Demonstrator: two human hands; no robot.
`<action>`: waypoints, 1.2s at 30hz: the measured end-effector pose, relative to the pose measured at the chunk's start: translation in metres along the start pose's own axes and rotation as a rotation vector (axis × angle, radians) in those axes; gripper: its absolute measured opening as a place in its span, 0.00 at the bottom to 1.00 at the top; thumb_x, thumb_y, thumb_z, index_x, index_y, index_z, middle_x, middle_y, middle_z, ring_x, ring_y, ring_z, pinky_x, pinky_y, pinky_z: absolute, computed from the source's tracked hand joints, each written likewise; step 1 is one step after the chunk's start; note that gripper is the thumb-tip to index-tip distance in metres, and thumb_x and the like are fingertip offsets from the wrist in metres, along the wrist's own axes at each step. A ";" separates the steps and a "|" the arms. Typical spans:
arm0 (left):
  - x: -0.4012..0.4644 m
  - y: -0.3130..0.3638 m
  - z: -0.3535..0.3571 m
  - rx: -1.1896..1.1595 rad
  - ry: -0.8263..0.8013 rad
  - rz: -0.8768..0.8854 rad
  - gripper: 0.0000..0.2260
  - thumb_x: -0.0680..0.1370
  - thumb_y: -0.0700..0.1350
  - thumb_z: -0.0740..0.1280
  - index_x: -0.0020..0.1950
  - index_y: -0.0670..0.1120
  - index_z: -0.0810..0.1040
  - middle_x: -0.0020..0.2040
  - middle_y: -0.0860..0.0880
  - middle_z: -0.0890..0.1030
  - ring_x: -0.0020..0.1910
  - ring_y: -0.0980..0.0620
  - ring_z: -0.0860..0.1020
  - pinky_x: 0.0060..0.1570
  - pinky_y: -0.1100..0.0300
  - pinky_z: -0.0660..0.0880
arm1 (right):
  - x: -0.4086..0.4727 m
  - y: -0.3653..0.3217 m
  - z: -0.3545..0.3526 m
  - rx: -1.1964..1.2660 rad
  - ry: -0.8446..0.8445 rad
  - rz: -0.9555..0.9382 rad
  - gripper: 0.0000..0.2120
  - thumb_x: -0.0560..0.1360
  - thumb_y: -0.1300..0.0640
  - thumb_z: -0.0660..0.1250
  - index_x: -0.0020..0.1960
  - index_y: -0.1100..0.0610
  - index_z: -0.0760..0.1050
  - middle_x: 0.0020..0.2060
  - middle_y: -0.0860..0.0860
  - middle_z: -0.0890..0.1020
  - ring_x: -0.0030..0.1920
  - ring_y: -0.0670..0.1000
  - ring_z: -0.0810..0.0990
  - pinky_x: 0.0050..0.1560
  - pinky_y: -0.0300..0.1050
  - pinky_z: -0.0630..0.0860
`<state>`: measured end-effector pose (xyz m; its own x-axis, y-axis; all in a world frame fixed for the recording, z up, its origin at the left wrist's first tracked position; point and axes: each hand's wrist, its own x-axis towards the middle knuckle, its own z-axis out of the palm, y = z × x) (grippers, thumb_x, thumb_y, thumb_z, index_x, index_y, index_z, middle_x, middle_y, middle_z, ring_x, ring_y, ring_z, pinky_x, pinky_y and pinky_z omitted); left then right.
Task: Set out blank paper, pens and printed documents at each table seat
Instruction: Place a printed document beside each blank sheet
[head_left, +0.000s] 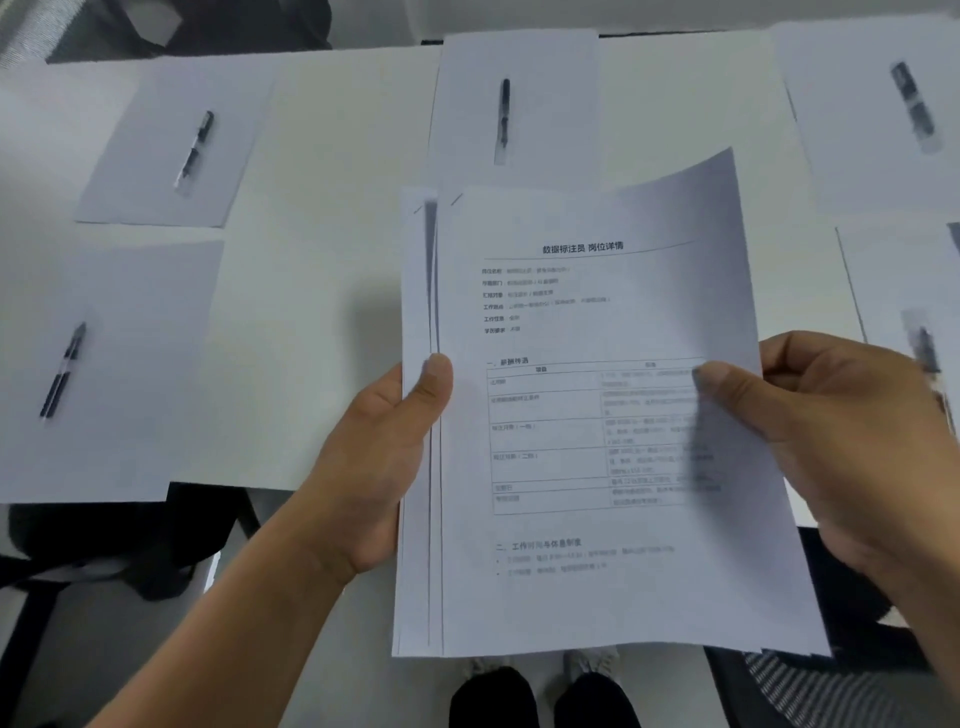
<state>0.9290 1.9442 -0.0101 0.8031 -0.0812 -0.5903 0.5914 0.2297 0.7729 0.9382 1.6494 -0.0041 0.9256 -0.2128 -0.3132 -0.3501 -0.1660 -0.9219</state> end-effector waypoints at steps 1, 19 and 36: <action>0.000 -0.002 -0.002 -0.002 0.006 -0.005 0.17 0.85 0.60 0.64 0.68 0.57 0.85 0.67 0.51 0.87 0.64 0.48 0.87 0.56 0.50 0.86 | 0.000 0.001 0.002 -0.005 0.000 0.009 0.07 0.78 0.58 0.78 0.41 0.51 0.86 0.39 0.52 0.90 0.37 0.53 0.90 0.34 0.40 0.83; 0.007 -0.004 -0.019 0.025 0.004 0.000 0.14 0.84 0.60 0.64 0.63 0.61 0.87 0.64 0.50 0.89 0.60 0.45 0.89 0.49 0.50 0.87 | 0.024 0.026 -0.007 -0.091 0.175 0.056 0.05 0.79 0.53 0.78 0.46 0.47 0.85 0.41 0.50 0.90 0.36 0.52 0.89 0.41 0.53 0.84; 0.000 0.002 -0.040 -0.010 0.048 0.005 0.15 0.85 0.58 0.63 0.65 0.61 0.87 0.66 0.51 0.88 0.62 0.45 0.88 0.50 0.48 0.87 | 0.052 0.073 -0.026 -0.418 0.432 0.019 0.07 0.75 0.46 0.71 0.50 0.45 0.76 0.42 0.41 0.85 0.41 0.48 0.85 0.37 0.46 0.80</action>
<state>0.9275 1.9836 -0.0182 0.8012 -0.0335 -0.5975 0.5868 0.2399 0.7734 0.9572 1.6012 -0.0814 0.8065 -0.5774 -0.1271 -0.4745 -0.5041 -0.7216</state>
